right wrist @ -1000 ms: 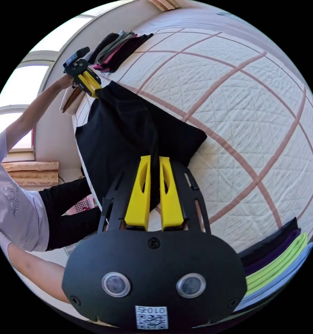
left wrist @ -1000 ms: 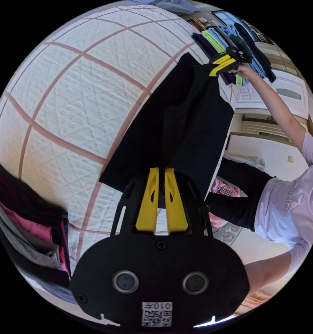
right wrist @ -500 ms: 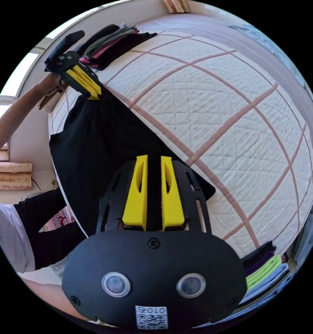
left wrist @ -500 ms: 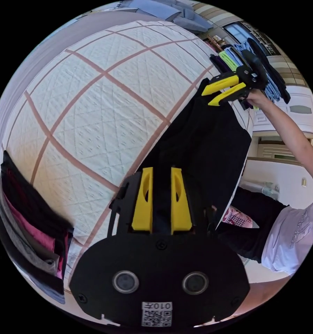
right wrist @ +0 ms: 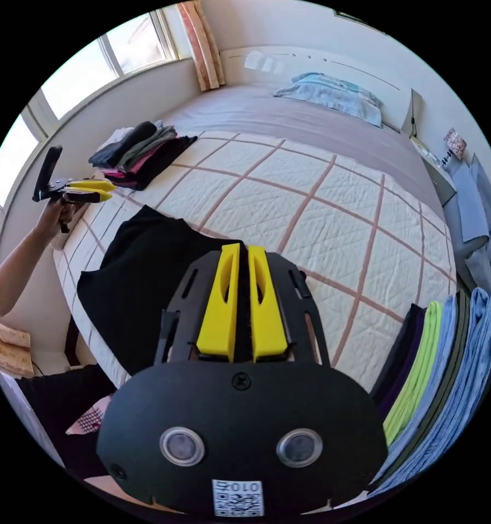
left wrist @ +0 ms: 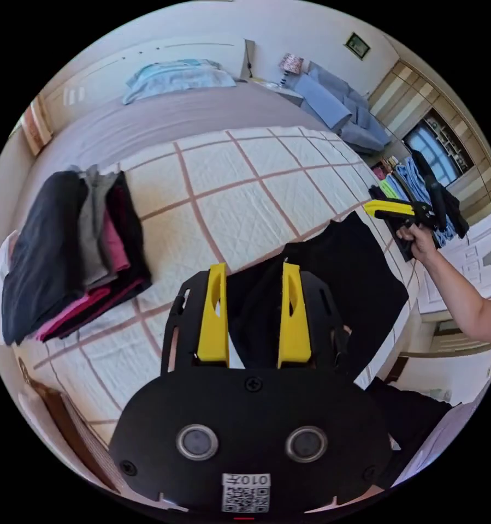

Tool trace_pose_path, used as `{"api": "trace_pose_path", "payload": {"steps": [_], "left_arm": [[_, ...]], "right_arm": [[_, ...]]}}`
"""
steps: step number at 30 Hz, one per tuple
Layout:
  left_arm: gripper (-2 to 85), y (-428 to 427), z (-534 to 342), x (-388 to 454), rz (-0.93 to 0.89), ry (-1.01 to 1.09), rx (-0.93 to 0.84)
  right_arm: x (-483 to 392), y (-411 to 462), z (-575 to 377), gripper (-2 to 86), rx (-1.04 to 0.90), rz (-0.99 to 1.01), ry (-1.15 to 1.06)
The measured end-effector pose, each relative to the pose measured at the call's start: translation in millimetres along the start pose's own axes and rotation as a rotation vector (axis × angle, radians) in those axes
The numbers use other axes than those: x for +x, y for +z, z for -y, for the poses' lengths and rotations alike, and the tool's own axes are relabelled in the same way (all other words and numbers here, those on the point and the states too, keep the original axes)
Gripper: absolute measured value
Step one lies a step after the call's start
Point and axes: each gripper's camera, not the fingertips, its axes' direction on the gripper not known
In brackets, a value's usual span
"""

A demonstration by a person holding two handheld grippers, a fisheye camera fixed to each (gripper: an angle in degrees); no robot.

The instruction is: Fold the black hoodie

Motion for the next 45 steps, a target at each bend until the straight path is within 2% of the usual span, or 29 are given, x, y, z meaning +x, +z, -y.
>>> {"api": "trace_pose_path", "payload": {"steps": [3,7,9,12,15,17,19,20,25,28,33,36,38,40,42,45], "left_arm": [[12.0,-36,-79,-9,0.018,-0.127,0.021],[11.9,-17,-191,-7,-0.196,-0.322,-0.130],[11.4,-5,-229,-2,-0.246,-0.397,-0.159],[10.1,15,-259,-3,-0.360,-0.457,-0.150],[7.4,29,-258,-12,-0.425,-0.443,-0.089],[5.0,44,-258,-14,-0.427,-0.400,-0.146],[2.8,71,-267,-17,-0.530,-0.370,-0.290],[2.4,74,-271,-18,-0.532,-0.366,-0.304],[1.0,74,-284,-44,-0.676,-0.366,-0.220],[0.9,82,-273,-51,-0.771,-0.323,-0.281],[1.6,82,-255,-63,-0.978,-0.351,-0.312],[2.6,74,-238,-57,-0.994,-0.320,-0.354],[3.7,68,-225,-49,-1.024,-0.284,-0.350],[6.7,56,-211,-43,-1.037,-0.250,-0.314],[9.3,42,-206,-51,-1.061,-0.282,-0.263],[13.2,17,-210,-83,-0.885,-0.428,-0.152]], "right_arm": [[-59,-18,-41,3.2,0.033,0.188,-0.051],[-179,6,-88,4.4,-0.037,0.392,-0.148],[-231,21,-99,5.7,-0.075,0.399,-0.206],[-302,49,-102,8.0,-0.156,0.258,-0.354],[-341,71,-89,7.9,-0.190,0.205,-0.457],[-356,97,-83,7.9,-0.232,0.164,-0.493],[-364,130,-90,8.1,-0.332,0.171,-0.520],[-367,146,-96,8.1,-0.348,0.179,-0.520],[-380,131,-89,9.9,-0.316,0.177,-0.456],[-408,118,-92,13.0,-0.222,0.056,-0.479],[-467,151,-103,16.7,-0.241,-0.110,-0.599],[-483,164,-102,14.6,-0.159,-0.264,-0.599],[-488,171,-93,7.8,-0.105,-0.358,-0.592],[-487,177,-87,5.4,-0.103,-0.425,-0.594],[-476,179,-83,5.1,-0.113,-0.376,-0.548],[-445,165,-76,4.9,-0.063,-0.251,-0.369]]}}
